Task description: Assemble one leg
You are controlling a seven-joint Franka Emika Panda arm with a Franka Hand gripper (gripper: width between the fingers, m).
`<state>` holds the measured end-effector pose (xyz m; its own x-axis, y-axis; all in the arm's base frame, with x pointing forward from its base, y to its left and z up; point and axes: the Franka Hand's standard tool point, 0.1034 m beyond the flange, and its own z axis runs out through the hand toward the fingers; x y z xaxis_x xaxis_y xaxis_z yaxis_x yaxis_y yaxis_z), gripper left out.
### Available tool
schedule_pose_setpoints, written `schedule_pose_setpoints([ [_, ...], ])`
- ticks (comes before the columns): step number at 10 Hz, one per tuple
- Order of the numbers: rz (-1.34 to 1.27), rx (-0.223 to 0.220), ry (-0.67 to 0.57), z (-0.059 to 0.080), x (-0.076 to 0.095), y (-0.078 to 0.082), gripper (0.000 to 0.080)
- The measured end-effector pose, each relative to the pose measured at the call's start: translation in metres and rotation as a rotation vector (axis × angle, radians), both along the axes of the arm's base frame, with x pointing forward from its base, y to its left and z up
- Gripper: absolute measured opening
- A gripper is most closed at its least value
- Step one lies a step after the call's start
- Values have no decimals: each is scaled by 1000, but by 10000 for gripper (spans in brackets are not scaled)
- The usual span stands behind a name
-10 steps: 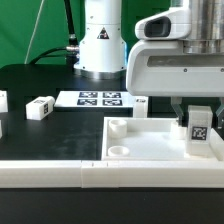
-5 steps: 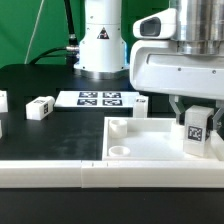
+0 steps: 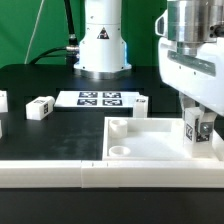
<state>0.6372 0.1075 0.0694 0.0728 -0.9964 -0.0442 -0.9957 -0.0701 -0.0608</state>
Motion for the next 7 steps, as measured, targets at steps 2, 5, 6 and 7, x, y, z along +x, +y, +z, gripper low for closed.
schedule_pose_setpoints([
  [2,-149,20,10,0,0,-1,291],
  [5,-207,31,14,0,-1,0,367],
  [6,-162,29,11,0,-1,1,500],
  [7,-133,28,9,0,0,2,500],
])
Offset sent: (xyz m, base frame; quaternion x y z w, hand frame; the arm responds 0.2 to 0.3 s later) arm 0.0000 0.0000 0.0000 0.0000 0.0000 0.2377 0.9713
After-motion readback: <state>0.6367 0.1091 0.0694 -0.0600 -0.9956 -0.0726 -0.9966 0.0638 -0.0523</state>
